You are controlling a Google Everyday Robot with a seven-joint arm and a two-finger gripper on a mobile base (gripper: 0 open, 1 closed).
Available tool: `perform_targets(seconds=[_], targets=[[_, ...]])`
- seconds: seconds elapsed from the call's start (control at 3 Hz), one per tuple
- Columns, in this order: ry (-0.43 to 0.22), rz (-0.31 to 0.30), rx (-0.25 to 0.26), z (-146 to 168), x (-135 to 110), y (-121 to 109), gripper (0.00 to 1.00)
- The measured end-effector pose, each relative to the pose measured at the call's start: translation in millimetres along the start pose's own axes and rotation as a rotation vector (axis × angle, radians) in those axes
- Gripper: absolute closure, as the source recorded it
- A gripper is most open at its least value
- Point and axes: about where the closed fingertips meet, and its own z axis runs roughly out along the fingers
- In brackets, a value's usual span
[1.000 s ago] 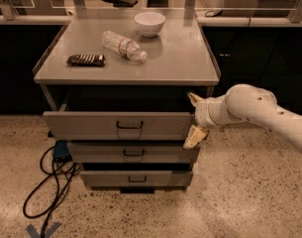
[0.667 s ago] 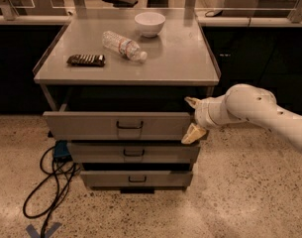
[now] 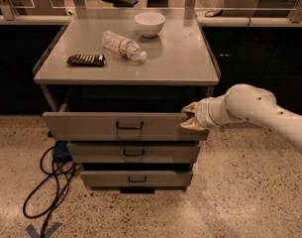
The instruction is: Open top drawer
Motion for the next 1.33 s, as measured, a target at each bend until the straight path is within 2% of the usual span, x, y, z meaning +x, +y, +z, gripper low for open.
perform_targets(seconds=[0.33,0.67,1.33], targets=[[0.0,0.0,0.0,0.0,0.0,0.0,0.89],[0.0,0.0,0.0,0.1,0.0,0.0,1.0],[0.006,-0.003,-0.007,-2.9,-1.0,1.9,1.0]])
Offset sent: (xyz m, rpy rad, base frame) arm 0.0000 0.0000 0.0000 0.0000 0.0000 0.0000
